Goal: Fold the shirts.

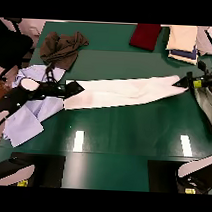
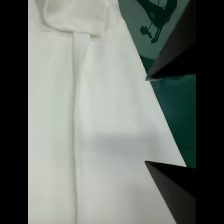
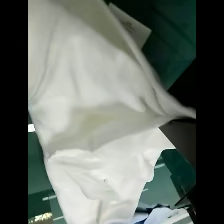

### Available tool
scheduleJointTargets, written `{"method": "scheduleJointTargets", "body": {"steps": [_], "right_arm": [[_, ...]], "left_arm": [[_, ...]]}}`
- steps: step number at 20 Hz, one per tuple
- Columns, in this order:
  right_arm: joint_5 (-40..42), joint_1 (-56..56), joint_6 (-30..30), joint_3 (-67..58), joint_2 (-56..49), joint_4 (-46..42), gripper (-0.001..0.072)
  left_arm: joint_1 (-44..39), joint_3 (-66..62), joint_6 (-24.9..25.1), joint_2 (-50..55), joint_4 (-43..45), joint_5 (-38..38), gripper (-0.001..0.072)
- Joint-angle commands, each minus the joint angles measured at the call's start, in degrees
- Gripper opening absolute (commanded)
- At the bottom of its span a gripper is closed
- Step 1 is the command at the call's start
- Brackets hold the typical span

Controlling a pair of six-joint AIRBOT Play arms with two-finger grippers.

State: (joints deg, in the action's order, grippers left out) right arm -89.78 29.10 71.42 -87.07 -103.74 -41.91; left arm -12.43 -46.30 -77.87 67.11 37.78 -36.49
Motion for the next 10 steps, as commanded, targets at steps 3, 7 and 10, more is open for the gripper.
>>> {"method": "scheduleJointTargets", "body": {"steps": [3, 7, 10], "right_arm": [[-0.5, 4.7, -0.6, 21.2, 15.6, -13.4, 0.0021], [5.0, 8.1, -4.2, 29.6, 26.0, -24.1, 0.002], [8.7, 11.7, -5.2, 29.1, 30.7, -20.6, 0.002]], "left_arm": [[-15.1, -2.6, 0.4, 5.6, -5.5, 12.0, 0.0345], [-24.2, -14.8, 0.4, 17.2, -5.4, 10.8, 0.024], [-27.3, -25.5, 0.5, 27.3, -5.2, 10.4, 0.0022]]}}
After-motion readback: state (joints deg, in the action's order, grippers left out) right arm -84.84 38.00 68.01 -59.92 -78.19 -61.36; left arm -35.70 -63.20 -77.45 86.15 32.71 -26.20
